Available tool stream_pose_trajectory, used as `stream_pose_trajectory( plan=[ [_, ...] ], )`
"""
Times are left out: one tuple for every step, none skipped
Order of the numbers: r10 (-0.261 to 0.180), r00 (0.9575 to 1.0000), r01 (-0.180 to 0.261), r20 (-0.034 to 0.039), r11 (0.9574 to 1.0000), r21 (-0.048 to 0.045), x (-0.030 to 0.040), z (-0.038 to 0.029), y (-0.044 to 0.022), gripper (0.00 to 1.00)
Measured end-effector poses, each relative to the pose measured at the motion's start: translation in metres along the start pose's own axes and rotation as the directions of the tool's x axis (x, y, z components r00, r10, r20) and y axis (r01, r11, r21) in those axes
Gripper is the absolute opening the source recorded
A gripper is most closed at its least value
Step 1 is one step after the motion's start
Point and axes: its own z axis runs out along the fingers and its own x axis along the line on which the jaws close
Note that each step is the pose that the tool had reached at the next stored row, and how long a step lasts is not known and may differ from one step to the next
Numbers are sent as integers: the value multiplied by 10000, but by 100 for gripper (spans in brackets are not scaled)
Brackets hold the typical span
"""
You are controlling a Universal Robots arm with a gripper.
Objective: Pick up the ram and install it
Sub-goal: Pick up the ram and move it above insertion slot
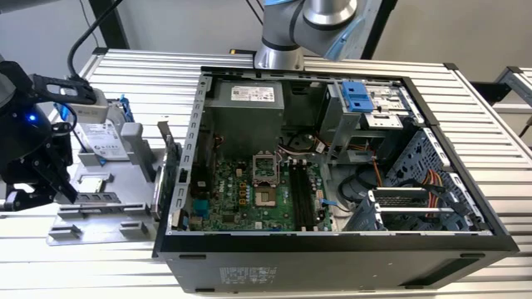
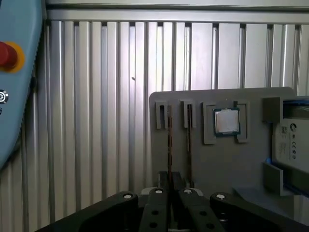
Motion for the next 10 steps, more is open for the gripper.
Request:
stream_pose_trajectory(
  plan=[
    [0, 10000, 0, 0, 10000, 0, 0, -13, 0, 0],
    [0, 10000, 0, 0, 10000, 0, 0, -24, 0, 0],
    [0, 10000, 0, 0, 10000, 0, 0, -34, 0, 0],
    [0, 10000, 0, 0, 10000, -1, 0, -45, 0, 0],
    [0, 10000, 0, 0, 10000, 0, 0, -55, 0, 0],
    [0, 10000, 0, 0, 10000, 0, 0, -65, 0, 0],
    [0, 10000, 0, 0, 10000, 0, 0, -75, 0, 0],
    [0, 10000, 0, -1, 10000, -2, -1, -85, 1, 0],
    [0, 10000, 0, 0, 10000, 0, 0, -95, 1, 0],
    [0, 10000, 0, 0, 10000, 0, -1, -105, 1, 0]
  ],
)
